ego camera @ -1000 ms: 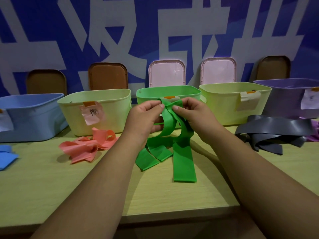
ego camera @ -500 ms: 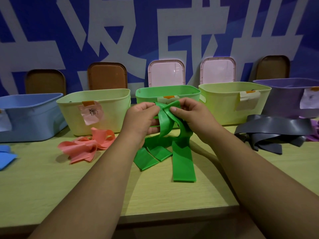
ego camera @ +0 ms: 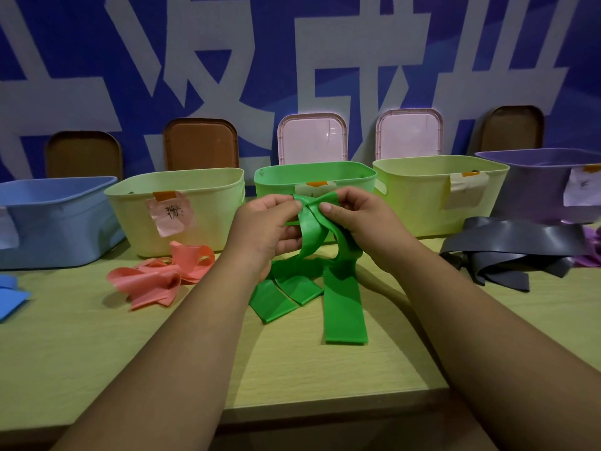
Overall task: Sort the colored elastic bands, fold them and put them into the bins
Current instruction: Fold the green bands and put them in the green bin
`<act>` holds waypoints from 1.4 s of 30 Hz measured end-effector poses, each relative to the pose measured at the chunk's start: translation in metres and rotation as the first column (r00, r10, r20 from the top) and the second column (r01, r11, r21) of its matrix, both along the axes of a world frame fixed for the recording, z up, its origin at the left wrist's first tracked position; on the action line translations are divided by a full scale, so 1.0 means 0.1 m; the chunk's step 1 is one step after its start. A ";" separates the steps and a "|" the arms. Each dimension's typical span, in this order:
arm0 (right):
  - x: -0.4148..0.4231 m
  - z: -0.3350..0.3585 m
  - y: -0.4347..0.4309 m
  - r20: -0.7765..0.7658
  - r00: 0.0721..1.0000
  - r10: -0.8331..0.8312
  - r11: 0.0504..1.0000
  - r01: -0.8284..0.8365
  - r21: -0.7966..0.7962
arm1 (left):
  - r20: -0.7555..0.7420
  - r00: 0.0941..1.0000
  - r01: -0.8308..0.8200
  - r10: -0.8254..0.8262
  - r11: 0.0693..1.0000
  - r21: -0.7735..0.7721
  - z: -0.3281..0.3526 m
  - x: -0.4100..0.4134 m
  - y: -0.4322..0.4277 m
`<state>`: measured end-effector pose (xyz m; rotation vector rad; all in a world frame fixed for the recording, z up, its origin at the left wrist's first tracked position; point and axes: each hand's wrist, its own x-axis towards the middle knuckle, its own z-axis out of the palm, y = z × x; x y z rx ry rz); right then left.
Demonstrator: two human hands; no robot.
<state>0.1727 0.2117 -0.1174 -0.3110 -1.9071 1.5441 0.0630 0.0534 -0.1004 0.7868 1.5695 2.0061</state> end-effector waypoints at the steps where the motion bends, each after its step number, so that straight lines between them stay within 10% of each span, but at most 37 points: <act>1: 0.00 0.00 0.00 0.000 1.000 -0.006 1.000 0.006 -0.006 | 0.008 1.000 0.008 -0.008 1.000 0.012 0.00 0.00 0.00; 42: 0.03 0.03 -0.09 -0.001 0.992 0.125 0.987 -0.124 -0.105 | -0.072 0.996 0.057 -0.054 0.998 0.030 -0.01 0.06 -0.01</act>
